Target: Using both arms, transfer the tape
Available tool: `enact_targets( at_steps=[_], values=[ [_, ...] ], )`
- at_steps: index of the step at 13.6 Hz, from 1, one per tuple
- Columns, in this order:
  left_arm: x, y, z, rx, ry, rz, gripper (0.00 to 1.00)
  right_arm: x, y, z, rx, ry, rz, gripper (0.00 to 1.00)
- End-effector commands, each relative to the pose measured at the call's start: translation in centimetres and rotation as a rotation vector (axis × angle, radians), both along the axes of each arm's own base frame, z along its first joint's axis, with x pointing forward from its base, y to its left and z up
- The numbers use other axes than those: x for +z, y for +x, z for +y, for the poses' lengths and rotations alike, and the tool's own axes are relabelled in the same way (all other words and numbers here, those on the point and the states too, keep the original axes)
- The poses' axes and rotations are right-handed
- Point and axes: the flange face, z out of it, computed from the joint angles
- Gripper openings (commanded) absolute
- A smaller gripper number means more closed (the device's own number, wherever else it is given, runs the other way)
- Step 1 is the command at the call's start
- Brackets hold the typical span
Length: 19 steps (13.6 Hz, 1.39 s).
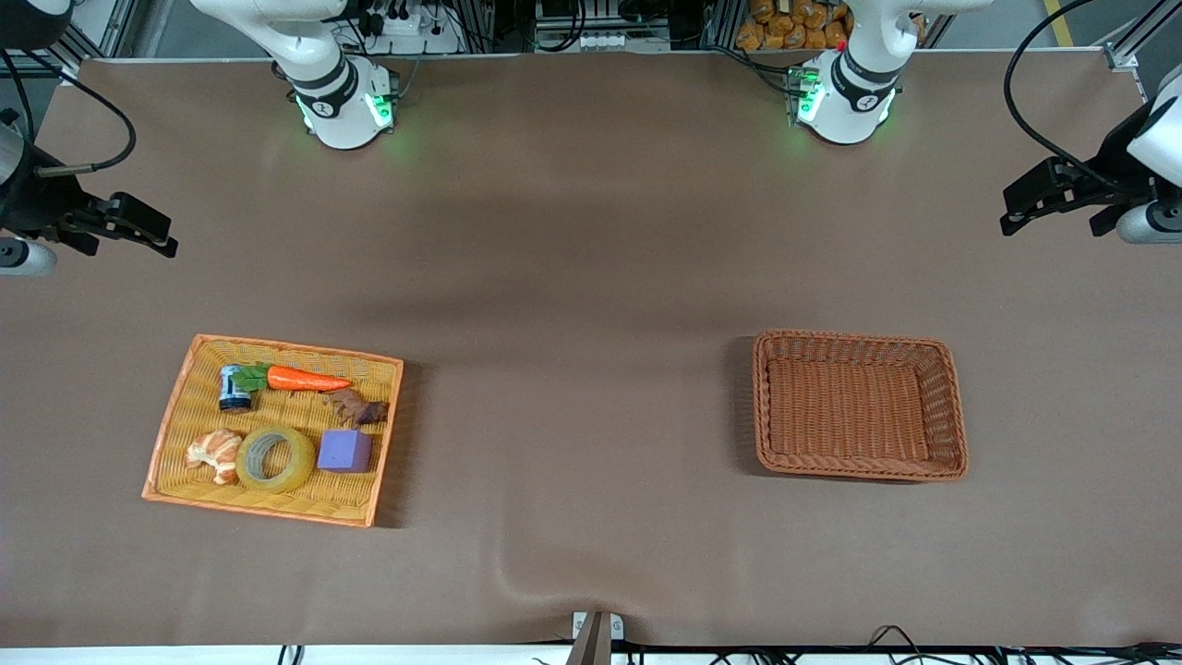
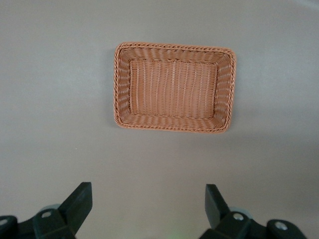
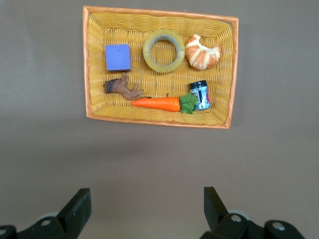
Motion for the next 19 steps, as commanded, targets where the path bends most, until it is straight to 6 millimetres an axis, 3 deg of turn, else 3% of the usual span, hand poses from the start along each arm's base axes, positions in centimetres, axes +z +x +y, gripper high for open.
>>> enact_targets(
  at_steps=[1,4,10,12,19],
  values=[
    [0.7,-0.4,0.3,-0.006,0.007,0.003,1.00,0.7,-1.0,-0.8,-0.015,-0.017,-0.010,1.00],
    [0.6,-0.3,0.1,-0.009,0.011,0.004,1.00,1.4,-0.9,-0.9,-0.007,-0.013,-0.024,1.00],
    [0.3,-0.1,0.6,-0.013,0.013,0.007,1.00,0.0,-0.4,-1.2,-0.008,-0.014,0.000,1.00],
    [0.4,-0.1,0.6,-0.012,0.009,0.006,1.00,-3.5,0.8,-2.5,-0.031,-0.009,0.063,1.00],
    [0.4,-0.1,0.3,-0.011,0.009,0.006,1.00,-12.1,5.5,-2.7,-0.029,-0.002,0.117,1.00]
  ],
)
